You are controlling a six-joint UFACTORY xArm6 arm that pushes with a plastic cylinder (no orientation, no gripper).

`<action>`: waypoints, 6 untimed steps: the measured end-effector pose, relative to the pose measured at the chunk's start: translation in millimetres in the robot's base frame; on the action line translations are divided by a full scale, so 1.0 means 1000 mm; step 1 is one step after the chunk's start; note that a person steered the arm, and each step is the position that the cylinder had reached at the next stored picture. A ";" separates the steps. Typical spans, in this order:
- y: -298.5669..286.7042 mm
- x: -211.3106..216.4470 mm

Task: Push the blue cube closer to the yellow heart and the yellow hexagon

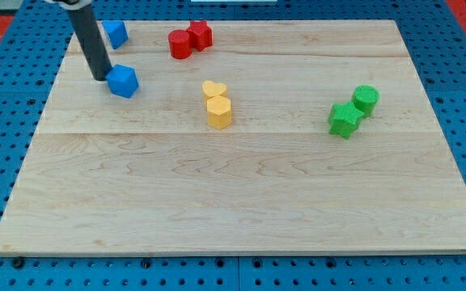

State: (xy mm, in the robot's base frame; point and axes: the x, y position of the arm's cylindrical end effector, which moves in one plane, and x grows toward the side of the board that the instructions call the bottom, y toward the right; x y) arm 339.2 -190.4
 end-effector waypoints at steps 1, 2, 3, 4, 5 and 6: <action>0.024 0.012; -0.020 -0.005; -0.002 -0.016; 0.036 0.004; 0.041 0.019; 0.069 0.029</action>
